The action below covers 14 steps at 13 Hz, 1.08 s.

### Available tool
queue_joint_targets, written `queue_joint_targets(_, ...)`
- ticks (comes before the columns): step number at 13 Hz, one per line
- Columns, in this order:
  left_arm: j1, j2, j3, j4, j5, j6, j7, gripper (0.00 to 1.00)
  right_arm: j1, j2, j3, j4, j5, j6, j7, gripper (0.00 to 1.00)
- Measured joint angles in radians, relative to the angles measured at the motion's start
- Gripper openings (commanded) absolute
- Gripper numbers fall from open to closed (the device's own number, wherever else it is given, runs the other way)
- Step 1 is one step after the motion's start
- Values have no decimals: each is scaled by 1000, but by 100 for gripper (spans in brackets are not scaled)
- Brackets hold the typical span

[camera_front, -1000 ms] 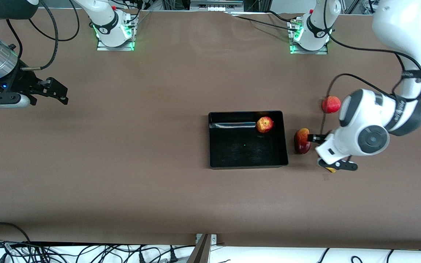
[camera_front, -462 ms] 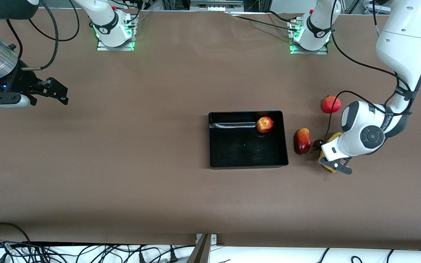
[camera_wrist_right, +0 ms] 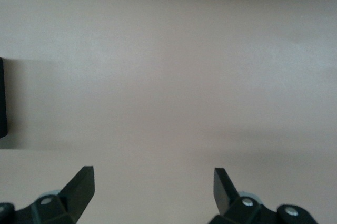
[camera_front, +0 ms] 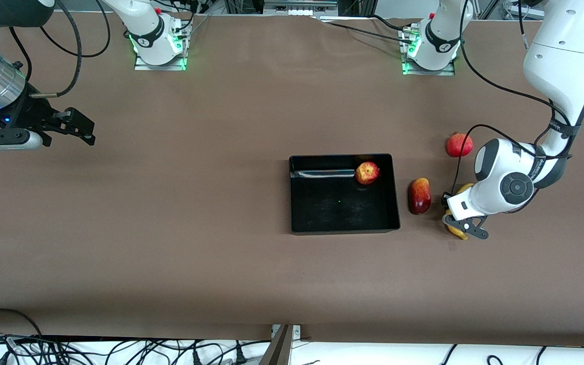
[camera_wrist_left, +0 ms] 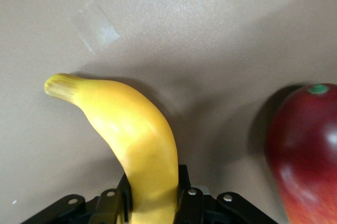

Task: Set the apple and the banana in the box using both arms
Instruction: 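Lift the banana with the left gripper and carry it over the box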

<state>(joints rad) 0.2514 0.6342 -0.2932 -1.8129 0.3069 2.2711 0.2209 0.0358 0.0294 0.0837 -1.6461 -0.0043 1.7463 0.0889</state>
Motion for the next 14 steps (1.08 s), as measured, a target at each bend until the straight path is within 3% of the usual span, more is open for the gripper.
queue_joint_targets(2,0,-39,-28,73,0,-145,0,0,0,0,0,0,0,0,0,100)
queue_joint_targets(4,-6,-77,-94,209,-1,-356,-7,0,0,0,0,0,0,0,0,100)
queue_joint_targets(7,-106,-99,-138,356,-80,-521,-173,0,0,0,1,0,0,0,0,100)
queue_joint_targets(10,-289,-63,-140,361,-176,-497,-478,0,0,0,2,0,0,0,0,100)
queue_joint_targets(12,-401,-9,-138,360,-176,-371,-663,0,0,1,2,0,0,0,0,100)
queue_joint_targets(14,-459,58,-133,358,-176,-242,-719,0,0,1,2,1,0,0,0,100)
